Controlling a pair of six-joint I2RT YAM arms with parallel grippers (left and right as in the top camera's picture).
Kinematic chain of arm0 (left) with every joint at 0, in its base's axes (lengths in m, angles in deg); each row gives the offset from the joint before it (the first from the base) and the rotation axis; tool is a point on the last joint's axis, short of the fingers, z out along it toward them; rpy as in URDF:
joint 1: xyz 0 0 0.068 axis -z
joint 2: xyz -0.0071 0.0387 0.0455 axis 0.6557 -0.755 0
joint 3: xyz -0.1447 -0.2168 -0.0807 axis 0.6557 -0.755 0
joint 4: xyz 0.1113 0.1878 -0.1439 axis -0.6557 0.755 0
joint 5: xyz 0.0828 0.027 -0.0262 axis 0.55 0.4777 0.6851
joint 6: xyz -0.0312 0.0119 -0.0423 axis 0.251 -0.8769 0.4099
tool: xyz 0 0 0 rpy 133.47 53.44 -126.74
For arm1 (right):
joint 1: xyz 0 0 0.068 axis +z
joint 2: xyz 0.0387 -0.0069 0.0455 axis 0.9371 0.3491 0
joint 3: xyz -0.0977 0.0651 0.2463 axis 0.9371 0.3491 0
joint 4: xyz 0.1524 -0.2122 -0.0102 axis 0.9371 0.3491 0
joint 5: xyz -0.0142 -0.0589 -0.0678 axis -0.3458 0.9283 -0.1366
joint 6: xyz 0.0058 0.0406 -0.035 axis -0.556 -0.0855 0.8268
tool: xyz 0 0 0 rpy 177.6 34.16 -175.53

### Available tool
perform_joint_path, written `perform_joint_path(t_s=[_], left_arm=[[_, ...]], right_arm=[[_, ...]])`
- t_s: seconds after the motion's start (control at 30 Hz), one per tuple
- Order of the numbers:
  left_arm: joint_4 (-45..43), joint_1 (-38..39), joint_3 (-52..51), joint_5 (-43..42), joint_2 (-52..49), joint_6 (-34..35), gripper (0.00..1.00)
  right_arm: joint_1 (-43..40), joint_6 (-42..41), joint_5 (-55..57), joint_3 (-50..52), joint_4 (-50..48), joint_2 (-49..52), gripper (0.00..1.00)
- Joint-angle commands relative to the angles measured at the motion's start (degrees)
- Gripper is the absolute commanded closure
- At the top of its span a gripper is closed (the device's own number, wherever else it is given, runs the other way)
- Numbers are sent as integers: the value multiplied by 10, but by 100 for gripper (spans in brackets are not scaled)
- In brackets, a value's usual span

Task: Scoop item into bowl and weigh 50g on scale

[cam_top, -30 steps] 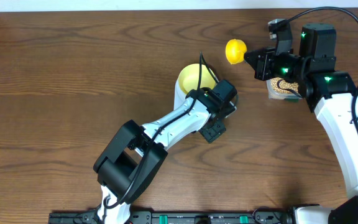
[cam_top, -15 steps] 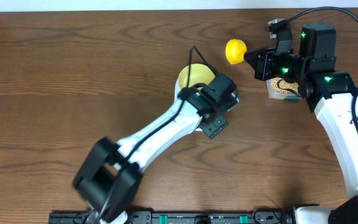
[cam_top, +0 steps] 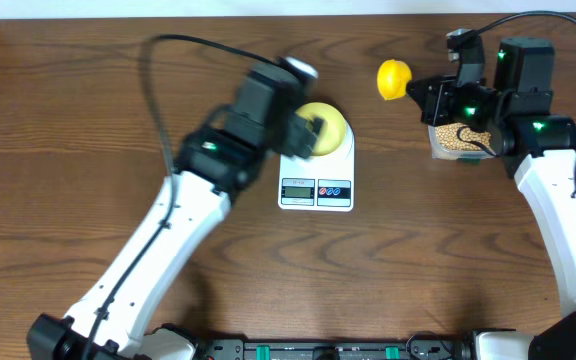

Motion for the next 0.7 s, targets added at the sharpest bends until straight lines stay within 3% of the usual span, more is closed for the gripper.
perform_joint_path(t_s=[0.0, 0.3, 0.67], left_arm=[[-44, -55, 9, 10, -6, 16, 0], [-183, -155, 9, 9, -25, 16, 0], [-235, -163, 9, 9, -58, 38, 1]], right_arm=[[-10, 6, 9, -11, -1, -11, 99], [-16, 7, 68, -11, -35, -11, 99], [-37, 9, 79, -11, -55, -11, 99]])
